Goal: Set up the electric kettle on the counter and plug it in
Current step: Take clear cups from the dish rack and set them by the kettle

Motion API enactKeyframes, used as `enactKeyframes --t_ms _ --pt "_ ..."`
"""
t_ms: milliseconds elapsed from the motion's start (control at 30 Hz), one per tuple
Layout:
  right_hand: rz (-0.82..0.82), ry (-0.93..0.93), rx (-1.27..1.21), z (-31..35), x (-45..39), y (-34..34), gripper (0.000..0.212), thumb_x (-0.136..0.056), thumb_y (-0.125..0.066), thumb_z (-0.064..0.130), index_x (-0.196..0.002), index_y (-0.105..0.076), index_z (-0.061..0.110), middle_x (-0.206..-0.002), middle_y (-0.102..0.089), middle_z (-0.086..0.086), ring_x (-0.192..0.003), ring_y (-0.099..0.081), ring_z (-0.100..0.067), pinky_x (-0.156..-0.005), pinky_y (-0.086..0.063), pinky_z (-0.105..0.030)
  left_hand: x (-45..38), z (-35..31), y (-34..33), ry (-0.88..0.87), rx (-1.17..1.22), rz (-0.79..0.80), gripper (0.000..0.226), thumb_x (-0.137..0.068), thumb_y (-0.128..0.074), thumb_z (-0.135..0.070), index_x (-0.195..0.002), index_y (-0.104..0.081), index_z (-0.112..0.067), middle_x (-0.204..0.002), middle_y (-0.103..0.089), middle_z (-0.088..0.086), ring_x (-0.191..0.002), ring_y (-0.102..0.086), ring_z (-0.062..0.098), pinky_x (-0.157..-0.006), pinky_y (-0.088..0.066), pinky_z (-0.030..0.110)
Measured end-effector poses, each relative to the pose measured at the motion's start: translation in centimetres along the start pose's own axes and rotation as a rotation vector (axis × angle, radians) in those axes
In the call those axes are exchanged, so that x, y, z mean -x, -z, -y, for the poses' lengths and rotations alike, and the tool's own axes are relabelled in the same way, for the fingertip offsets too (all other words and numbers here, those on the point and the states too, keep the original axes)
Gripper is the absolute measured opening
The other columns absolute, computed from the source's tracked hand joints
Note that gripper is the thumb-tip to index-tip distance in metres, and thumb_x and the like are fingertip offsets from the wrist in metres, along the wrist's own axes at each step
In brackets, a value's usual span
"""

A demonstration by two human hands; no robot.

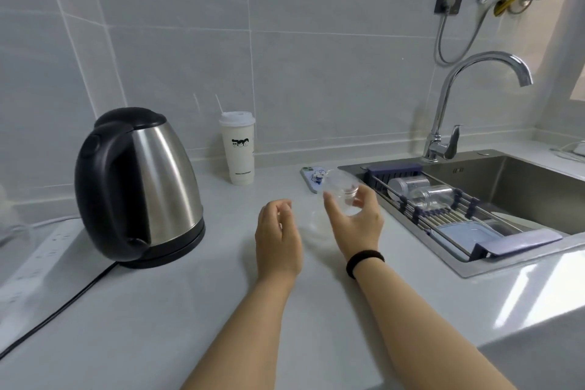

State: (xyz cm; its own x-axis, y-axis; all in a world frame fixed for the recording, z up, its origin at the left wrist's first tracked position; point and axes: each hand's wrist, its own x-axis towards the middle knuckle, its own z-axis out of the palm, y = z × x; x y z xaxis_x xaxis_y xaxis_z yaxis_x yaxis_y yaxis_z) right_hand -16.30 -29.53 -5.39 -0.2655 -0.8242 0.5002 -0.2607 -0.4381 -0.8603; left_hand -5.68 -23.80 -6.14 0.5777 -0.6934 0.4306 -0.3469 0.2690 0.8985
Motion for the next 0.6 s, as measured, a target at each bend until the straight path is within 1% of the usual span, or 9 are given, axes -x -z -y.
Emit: enactKeyframes --t_ms 67,133,200,233,300,400,467,533,600 --pt "0.041 -0.009 -0.038 0.8 1.5 -1.6 0.047 -0.072 -0.079 0.038 -0.107 -0.054 0.019 -0.101 -0.061 0.005 -0.091 -0.058 -0.009 -0.088 -0.047 -0.03 -0.3 0.1 0.9 0.009 0.032 0.0 0.044 -0.092 -0.026 -0.041 -0.107 -0.061 -0.018 -0.112 -0.062 -0.002 -0.107 -0.058 0.017 -0.095 -0.044 0.037" --pt "0.076 -0.021 -0.064 1.6 2.7 -3.2 0.051 -0.07 -0.077 0.043 -0.109 -0.055 0.019 -0.101 -0.062 0.006 -0.091 -0.058 -0.008 -0.089 -0.048 -0.031 -0.7 0.2 2.0 0.031 0.064 0.011 0.056 -0.09 -0.021 -0.049 -0.114 -0.061 -0.018 -0.116 -0.062 -0.002 -0.111 -0.056 0.014 -0.097 -0.043 0.034" --pt "0.094 -0.024 -0.064 2.1 3.6 -4.7 0.052 -0.068 -0.076 0.047 -0.108 -0.054 0.021 -0.1 -0.061 0.008 -0.09 -0.057 -0.005 -0.092 -0.047 -0.036 -0.9 0.2 3.0 0.07 0.123 0.008 0.063 -0.088 -0.019 -0.055 -0.119 -0.06 -0.018 -0.119 -0.062 -0.002 -0.113 -0.056 0.01 -0.096 -0.041 0.028" --pt "0.106 -0.025 -0.066 2.4 4.1 -5.4 0.051 -0.068 -0.076 0.047 -0.107 -0.053 0.023 -0.1 -0.06 0.01 -0.09 -0.057 -0.003 -0.094 -0.046 -0.039 -1.1 0.3 3.6 0.088 0.152 -0.001 0.066 -0.087 -0.019 -0.057 -0.12 -0.06 -0.018 -0.12 -0.062 -0.003 -0.113 -0.056 0.008 -0.097 -0.04 0.027" --pt "0.123 -0.025 -0.068 2.7 4.6 -6.4 0.048 -0.07 -0.077 0.045 -0.105 -0.049 0.029 -0.1 -0.058 0.013 -0.09 -0.056 0.0 -0.096 -0.045 -0.042 -1.4 0.6 4.3 0.104 0.182 -0.014 0.07 -0.085 -0.019 -0.063 -0.122 -0.058 -0.019 -0.121 -0.062 -0.005 -0.115 -0.056 0.007 -0.101 -0.041 0.031" --pt "0.161 -0.034 -0.085 3.3 5.2 -8.0 0.051 -0.067 -0.073 0.051 -0.107 -0.05 0.029 -0.1 -0.058 0.016 -0.091 -0.055 0.001 -0.096 -0.045 -0.042 -2.2 1.1 5.8 0.132 0.197 -0.049 0.07 -0.082 -0.017 -0.068 -0.12 -0.056 -0.024 -0.121 -0.06 -0.008 -0.114 -0.056 0.006 -0.105 -0.04 0.039" --pt "0.178 -0.037 -0.101 3.5 5.4 -9.2 0.056 -0.065 -0.069 0.056 -0.109 -0.053 0.026 -0.101 -0.059 0.016 -0.091 -0.055 0.003 -0.094 -0.046 -0.042 -2.7 1.4 6.8 0.146 0.182 -0.055 0.064 -0.084 -0.017 -0.065 -0.118 -0.055 -0.026 -0.119 -0.061 -0.007 -0.113 -0.056 0.008 -0.105 -0.04 0.043" --pt "0.202 -0.033 -0.11 3.8 5.6 -10.4 0.057 -0.065 -0.07 0.056 -0.11 -0.053 0.026 -0.101 -0.059 0.016 -0.091 -0.054 0.004 -0.094 -0.046 -0.042 -3.3 1.9 7.5 0.146 0.177 -0.068 0.059 -0.086 -0.018 -0.061 -0.116 -0.054 -0.026 -0.116 -0.061 -0.007 -0.114 -0.056 0.011 -0.106 -0.039 0.044" --pt "0.226 -0.03 -0.113 3.9 5.6 -11.3 0.055 -0.068 -0.073 0.052 -0.111 -0.052 0.026 -0.102 -0.058 0.016 -0.091 -0.054 0.003 -0.095 -0.045 -0.042 -3.7 2.1 7.9 0.142 0.187 -0.084 0.058 -0.085 -0.018 -0.063 -0.115 -0.053 -0.027 -0.118 -0.06 -0.007 -0.116 -0.055 0.011 -0.107 -0.038 0.045"
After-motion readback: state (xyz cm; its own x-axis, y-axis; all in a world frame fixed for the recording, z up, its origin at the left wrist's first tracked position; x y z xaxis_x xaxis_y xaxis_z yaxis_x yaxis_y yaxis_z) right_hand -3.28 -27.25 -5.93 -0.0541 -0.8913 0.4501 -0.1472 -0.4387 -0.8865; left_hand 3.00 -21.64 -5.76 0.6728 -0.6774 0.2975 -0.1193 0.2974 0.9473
